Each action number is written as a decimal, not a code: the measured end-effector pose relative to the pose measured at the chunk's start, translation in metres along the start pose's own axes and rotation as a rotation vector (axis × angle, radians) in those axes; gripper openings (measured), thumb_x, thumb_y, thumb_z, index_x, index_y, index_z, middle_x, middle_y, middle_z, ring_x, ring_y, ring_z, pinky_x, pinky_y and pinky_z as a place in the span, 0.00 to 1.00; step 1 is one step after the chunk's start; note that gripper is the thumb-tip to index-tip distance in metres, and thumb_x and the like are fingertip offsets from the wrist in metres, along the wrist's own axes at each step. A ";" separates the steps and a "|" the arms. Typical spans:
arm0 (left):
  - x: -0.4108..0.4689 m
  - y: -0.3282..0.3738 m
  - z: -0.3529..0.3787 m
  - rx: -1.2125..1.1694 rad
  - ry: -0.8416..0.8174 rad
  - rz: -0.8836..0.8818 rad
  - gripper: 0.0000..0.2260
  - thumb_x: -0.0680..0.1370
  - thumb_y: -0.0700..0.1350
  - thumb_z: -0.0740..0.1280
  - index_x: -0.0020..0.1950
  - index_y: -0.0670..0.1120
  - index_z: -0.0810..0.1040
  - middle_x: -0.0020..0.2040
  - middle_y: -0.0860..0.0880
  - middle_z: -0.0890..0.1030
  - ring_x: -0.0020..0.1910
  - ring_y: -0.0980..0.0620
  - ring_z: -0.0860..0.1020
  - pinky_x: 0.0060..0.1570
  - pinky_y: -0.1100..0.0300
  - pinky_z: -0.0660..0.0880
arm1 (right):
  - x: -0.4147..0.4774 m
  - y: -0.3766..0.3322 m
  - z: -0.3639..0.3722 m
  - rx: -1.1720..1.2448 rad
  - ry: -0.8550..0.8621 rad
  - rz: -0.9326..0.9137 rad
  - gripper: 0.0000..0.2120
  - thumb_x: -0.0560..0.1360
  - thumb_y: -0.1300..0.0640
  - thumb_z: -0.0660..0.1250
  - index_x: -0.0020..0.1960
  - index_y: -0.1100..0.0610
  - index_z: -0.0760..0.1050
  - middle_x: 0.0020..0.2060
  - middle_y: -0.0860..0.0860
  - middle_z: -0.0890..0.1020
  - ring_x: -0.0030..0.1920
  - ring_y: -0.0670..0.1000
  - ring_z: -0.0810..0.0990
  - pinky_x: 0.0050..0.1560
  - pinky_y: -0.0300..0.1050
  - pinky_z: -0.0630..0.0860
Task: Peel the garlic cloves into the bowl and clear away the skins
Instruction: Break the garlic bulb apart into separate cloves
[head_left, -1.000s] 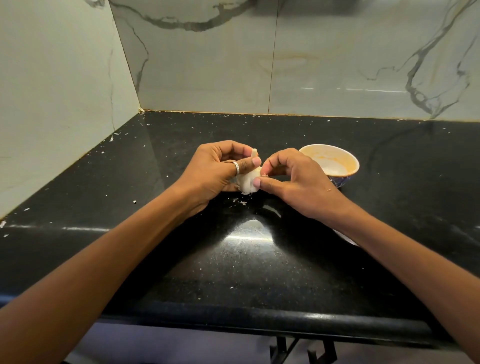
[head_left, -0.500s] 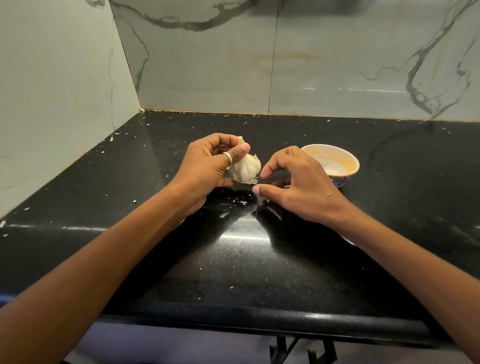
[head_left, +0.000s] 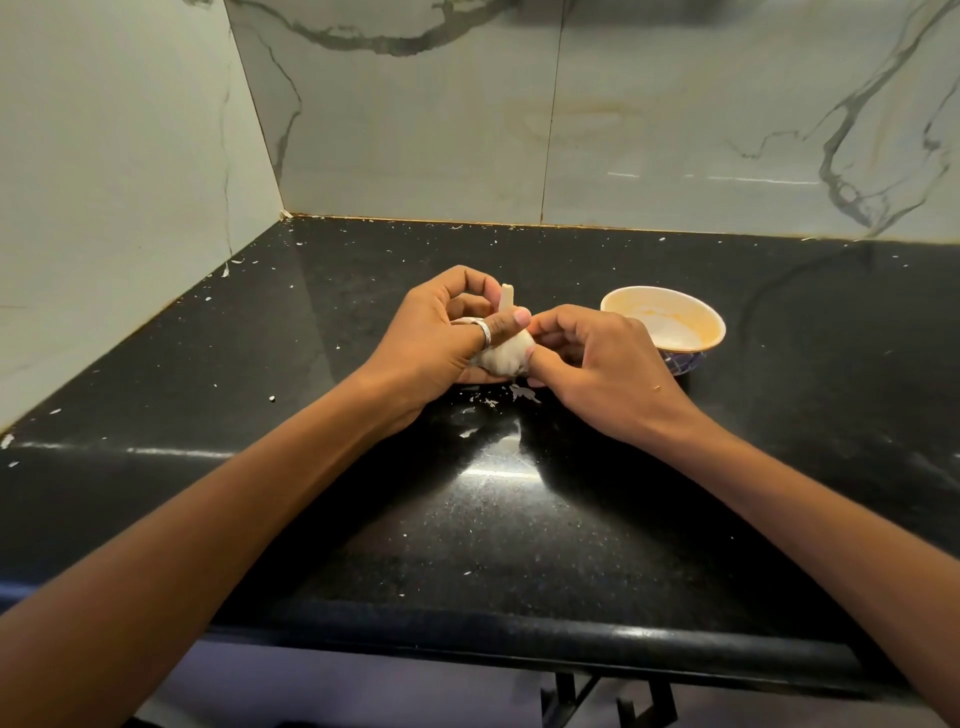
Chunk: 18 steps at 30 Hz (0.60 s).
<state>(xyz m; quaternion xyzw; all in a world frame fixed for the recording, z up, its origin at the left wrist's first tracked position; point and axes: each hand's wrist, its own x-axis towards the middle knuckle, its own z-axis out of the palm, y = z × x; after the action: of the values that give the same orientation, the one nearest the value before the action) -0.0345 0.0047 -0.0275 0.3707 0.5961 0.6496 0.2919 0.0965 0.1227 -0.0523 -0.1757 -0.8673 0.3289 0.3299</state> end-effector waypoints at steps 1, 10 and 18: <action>-0.001 0.000 0.000 0.003 -0.012 0.000 0.10 0.76 0.40 0.74 0.54 0.43 0.77 0.47 0.44 0.82 0.45 0.47 0.85 0.39 0.50 0.83 | 0.000 0.000 0.000 0.006 -0.002 0.002 0.07 0.76 0.58 0.71 0.54 0.56 0.85 0.43 0.47 0.88 0.43 0.45 0.87 0.49 0.52 0.85; -0.005 -0.005 0.003 0.053 -0.068 0.009 0.07 0.78 0.39 0.72 0.54 0.39 0.83 0.49 0.38 0.85 0.43 0.48 0.85 0.42 0.54 0.84 | -0.004 -0.006 0.000 -0.033 0.064 0.008 0.07 0.75 0.53 0.74 0.47 0.57 0.84 0.38 0.46 0.87 0.39 0.43 0.85 0.43 0.44 0.82; -0.005 -0.007 0.005 0.071 -0.082 0.025 0.07 0.78 0.39 0.72 0.55 0.40 0.83 0.46 0.42 0.86 0.42 0.51 0.85 0.43 0.55 0.84 | -0.008 -0.011 0.004 -0.167 0.156 -0.058 0.06 0.73 0.55 0.72 0.43 0.58 0.83 0.33 0.49 0.84 0.34 0.50 0.82 0.37 0.51 0.78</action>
<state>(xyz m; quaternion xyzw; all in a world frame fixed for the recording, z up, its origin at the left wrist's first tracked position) -0.0280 0.0037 -0.0350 0.4144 0.6019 0.6158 0.2946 0.0981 0.1091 -0.0509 -0.2023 -0.8682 0.2310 0.3898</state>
